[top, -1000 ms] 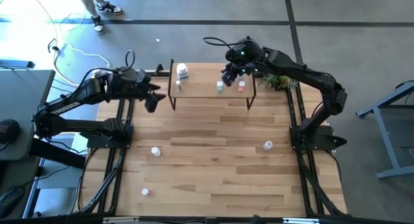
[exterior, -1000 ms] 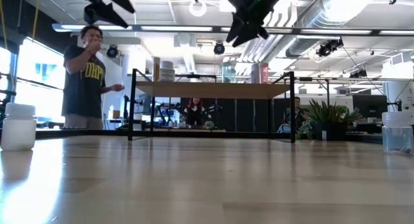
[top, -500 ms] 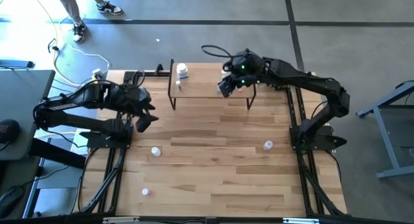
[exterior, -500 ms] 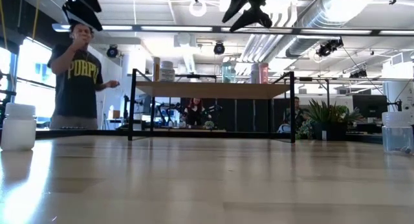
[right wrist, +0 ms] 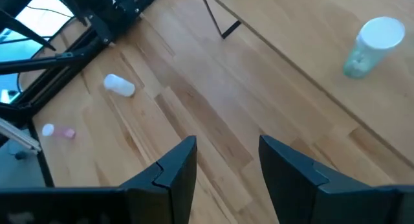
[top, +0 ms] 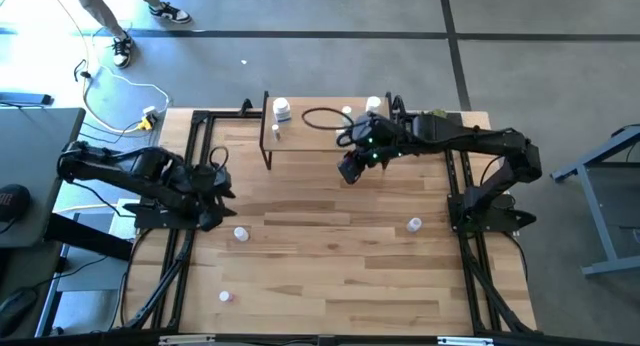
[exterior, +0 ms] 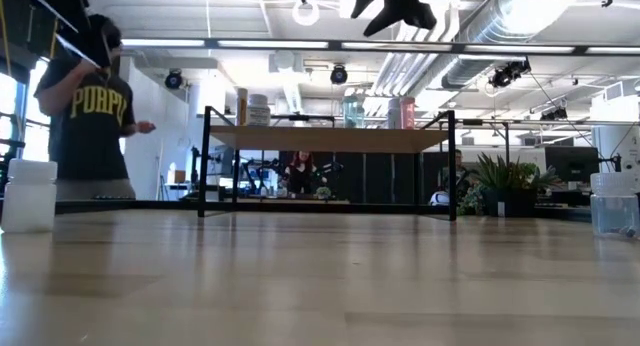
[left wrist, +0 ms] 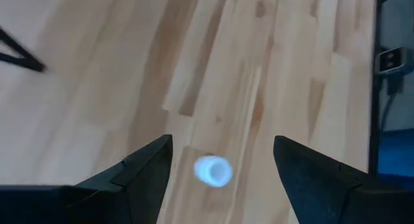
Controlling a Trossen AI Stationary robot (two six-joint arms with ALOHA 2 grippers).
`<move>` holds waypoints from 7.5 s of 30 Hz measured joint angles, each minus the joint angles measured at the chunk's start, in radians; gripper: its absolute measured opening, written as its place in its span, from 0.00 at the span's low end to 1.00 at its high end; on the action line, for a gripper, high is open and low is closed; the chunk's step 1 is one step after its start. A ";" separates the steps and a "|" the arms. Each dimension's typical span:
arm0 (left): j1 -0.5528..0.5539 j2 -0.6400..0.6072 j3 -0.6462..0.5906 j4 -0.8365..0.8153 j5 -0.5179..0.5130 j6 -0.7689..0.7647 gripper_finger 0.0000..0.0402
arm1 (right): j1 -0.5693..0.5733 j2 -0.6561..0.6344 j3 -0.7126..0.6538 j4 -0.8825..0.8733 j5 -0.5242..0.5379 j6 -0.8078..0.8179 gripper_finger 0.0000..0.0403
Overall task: Pick and place medicine bottles onto shelf by color
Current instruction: Put the white pill bottle on the shelf
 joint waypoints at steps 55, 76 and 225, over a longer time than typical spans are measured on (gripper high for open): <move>-0.292 0.407 -0.250 0.259 -0.129 -0.212 0.64 | 0.136 0.000 -0.001 -0.048 0.176 0.060 0.39; -0.290 0.431 -0.247 0.308 0.040 0.254 0.64 | 0.136 0.000 -0.001 -0.053 0.176 0.068 0.39; 0.196 0.505 0.054 1.254 -0.332 0.374 0.33 | -0.082 0.075 0.000 0.488 -0.349 -0.725 0.44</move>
